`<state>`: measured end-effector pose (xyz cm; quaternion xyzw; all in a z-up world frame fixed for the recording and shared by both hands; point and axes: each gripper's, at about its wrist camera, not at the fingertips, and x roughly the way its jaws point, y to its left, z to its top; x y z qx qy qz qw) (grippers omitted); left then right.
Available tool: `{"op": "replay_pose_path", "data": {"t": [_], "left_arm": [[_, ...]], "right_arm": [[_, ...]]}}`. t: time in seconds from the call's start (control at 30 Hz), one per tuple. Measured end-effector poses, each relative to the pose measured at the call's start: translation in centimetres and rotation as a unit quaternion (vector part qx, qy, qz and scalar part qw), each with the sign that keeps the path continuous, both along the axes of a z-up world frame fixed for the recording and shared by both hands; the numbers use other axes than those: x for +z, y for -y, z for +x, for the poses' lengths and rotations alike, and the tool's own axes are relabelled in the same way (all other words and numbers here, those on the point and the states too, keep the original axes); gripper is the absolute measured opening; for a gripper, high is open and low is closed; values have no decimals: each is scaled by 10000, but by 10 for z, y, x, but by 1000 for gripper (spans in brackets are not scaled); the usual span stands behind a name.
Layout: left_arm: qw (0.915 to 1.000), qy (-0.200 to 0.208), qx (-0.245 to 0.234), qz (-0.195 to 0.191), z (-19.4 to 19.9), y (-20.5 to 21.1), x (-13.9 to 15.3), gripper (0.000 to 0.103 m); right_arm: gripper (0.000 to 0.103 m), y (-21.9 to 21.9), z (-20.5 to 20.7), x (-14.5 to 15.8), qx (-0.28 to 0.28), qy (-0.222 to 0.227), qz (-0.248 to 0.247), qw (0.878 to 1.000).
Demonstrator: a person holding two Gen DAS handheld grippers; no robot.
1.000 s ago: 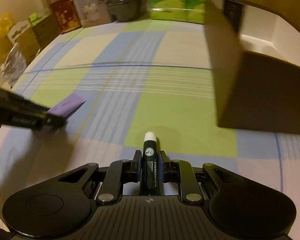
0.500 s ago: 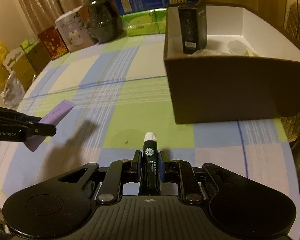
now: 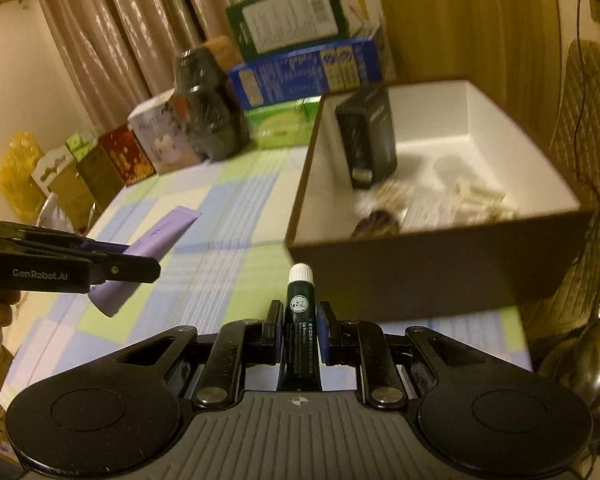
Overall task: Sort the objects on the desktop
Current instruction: 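Carry the purple tube and green stick over the cardboard box with both tools, then open both tools to drop the tube and stick into the box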
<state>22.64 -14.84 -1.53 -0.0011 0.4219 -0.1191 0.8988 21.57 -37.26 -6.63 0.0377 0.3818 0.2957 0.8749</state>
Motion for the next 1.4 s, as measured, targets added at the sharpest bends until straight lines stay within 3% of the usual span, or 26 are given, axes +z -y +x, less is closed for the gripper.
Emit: {"op": "replay_pose_path", "data": {"t": [0.37,0.6,1.0,1.4], "left_arm": [[9984,353,-394,-204,60,61,26,28],[9977,354,-549,-177,107,99,25,28],[9991,-139,-396,-55,184,130,-19,28],[9992,-331,-206,-26,220,138,-47,28]], "right_arm": [[14,40,70,35,-302,458,163,9984],[14,57,123,30,-550,313,274,9976],[14,63,192,0,-776,-199,247,9965],[14,52,235,-20,-881,-550,135,9945]]}}
